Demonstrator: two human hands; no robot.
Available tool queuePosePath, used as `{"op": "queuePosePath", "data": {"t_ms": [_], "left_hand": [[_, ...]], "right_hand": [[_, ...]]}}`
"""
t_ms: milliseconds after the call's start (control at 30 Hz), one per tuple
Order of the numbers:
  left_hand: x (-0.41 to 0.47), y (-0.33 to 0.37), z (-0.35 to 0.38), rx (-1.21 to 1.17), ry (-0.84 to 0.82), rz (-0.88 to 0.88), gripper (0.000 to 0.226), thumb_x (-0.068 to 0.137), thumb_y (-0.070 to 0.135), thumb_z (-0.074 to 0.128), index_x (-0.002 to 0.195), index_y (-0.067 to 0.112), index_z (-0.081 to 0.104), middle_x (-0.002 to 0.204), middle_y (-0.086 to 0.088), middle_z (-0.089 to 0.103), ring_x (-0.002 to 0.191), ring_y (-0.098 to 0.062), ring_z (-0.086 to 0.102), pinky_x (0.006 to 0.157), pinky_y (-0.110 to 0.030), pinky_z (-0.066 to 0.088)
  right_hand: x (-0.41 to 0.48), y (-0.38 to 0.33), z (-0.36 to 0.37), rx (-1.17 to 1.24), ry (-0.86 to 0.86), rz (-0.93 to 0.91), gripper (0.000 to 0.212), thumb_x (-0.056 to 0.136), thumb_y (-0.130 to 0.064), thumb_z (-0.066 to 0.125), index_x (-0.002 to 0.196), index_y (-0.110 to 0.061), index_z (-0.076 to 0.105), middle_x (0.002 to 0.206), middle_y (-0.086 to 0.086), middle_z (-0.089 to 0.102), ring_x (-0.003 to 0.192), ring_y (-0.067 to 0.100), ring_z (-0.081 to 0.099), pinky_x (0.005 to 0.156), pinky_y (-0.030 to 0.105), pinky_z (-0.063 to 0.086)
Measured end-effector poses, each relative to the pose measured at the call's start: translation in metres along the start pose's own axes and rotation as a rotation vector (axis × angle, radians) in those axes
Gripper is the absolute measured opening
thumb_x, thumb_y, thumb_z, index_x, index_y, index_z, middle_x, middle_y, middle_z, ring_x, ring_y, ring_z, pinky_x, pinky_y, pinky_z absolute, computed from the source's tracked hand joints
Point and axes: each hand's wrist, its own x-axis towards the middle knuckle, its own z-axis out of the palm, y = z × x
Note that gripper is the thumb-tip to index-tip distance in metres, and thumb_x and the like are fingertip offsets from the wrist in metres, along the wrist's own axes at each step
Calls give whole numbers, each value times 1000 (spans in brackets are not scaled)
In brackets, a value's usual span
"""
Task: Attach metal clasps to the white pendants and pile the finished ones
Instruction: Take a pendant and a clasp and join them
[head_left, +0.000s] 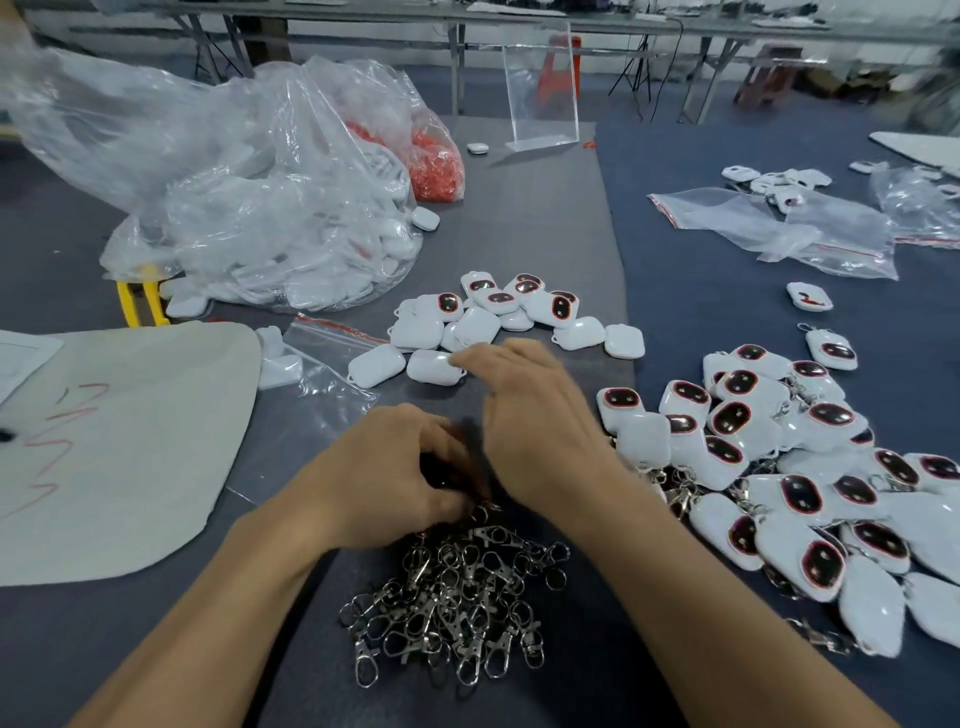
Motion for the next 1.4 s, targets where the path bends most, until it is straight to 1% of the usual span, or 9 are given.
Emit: {"op": "queuePosePath", "data": {"t_ms": [167,300,433,567,733,833,900,1100,1400], "left_hand": [[-3,-5,6,-25,118,-42,14,62,38,75,75,38,79,70,16,69,61,-8,60,59,-18,43],[-3,-11,5,-117,221,-72,13,53,47,79,64,40,76,58,8,62,52,-5,50,51,-20,38],[-5,-13,4,-196,276,-90,19,54,54,77,65,38,76,57,5,66,50,-2,50,52,-18,39],[-4,-11,6,-292,338,-148,11,74,32,85,68,28,78,58,4,71,48,-3,56,52,-15,45],[0,-6,9,-580,455,-190,17,78,1,82,71,16,77,66,-7,75,56,-11,68,58,-15,53],[1,-5,13,-633,422,-157,29,77,-14,76,79,15,77,76,-7,78,68,-11,72,65,-16,56],[3,-5,16,-613,416,-131,35,78,-19,72,81,15,77,79,-5,78,73,-11,74,68,-17,57],[4,-2,24,-530,458,-59,41,76,-17,73,83,24,77,80,2,79,78,-12,76,73,-19,59],[7,5,28,-521,576,-39,41,72,-16,77,88,22,77,78,4,78,74,-9,75,69,-13,55]], "right_hand": [[40,-3,23,36,-204,38,50,92,-8,54,140,-22,57,132,7,61,127,29,47,101,37,39],[40,-3,28,-71,-121,1,18,92,-5,54,101,-19,60,90,1,55,97,29,54,71,35,33],[5,6,22,273,71,140,16,92,-12,63,90,-27,66,79,-10,62,75,4,54,64,20,37],[-30,20,-1,507,258,296,19,84,-8,72,85,-27,72,73,-18,68,67,-1,58,62,11,42],[-48,14,-8,526,221,341,32,74,8,62,77,-24,61,80,-11,76,73,8,70,68,28,57],[-44,8,-7,756,193,383,24,78,1,60,89,-20,54,81,1,77,78,28,73,69,43,62],[-43,6,-4,756,155,371,32,77,-8,67,98,-31,60,80,4,75,77,31,71,69,48,61],[-42,9,-3,489,178,288,14,76,-23,86,78,-34,78,70,-20,73,66,0,67,63,13,48],[-44,12,-5,375,175,343,18,79,-18,80,64,-28,75,59,-20,67,57,-2,62,53,8,42]]}}
